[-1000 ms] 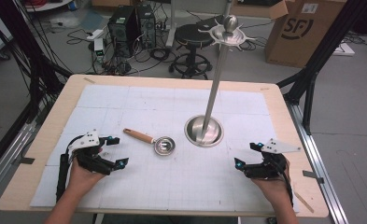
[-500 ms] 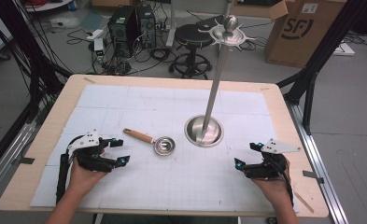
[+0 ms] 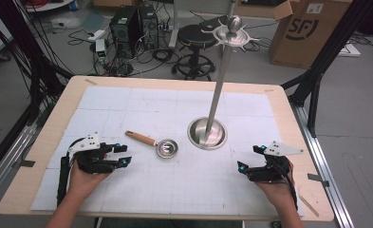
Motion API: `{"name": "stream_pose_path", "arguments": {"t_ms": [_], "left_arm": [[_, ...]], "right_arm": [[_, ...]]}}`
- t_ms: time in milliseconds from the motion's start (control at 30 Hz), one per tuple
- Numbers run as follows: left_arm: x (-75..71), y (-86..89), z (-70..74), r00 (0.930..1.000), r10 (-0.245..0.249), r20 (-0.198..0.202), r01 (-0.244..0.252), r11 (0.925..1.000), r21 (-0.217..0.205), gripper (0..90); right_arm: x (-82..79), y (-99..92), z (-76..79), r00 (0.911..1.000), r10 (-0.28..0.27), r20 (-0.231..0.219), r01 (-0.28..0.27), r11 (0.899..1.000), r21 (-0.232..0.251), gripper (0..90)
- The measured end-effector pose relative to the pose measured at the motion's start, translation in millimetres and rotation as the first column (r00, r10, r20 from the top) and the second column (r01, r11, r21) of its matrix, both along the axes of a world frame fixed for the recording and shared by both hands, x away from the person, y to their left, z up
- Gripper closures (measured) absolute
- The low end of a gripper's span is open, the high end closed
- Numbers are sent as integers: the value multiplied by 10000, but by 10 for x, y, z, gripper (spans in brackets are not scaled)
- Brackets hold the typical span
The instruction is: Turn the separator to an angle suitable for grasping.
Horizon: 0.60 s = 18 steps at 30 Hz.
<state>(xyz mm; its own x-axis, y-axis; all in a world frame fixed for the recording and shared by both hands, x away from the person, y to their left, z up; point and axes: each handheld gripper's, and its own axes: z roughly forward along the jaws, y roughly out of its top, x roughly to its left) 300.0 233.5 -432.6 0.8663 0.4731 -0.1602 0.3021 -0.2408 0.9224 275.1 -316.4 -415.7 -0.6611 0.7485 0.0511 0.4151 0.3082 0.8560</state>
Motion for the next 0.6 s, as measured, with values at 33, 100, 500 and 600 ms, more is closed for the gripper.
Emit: {"name": "stream_pose_path", "arguments": {"t_ms": [33, 100, 500, 600], "left_arm": [[-9, -2, 5, 10000, -28, -23, 28, 10000, 15, 485], [-23, -12, 14, 9999, -110, 19, 110, 9999, -28, 523], [31, -18, 59, 10000, -24, 81, 23, 9999, 111, 733], [58, -39, 100, 10000, 52, 76, -51, 10000, -35, 775]], "right_arm": [[0, 0, 0, 10000, 0, 0, 0, 10000, 0, 98], [-7, 16, -12, 10000, 41, -12, -41, 10000, -32, 98], [16, 47, -18, 9999, 43, -144, -46, 9998, -180, 98], [10, 46, -18, 9999, 64, -85, -65, 9999, -146, 98]]}}
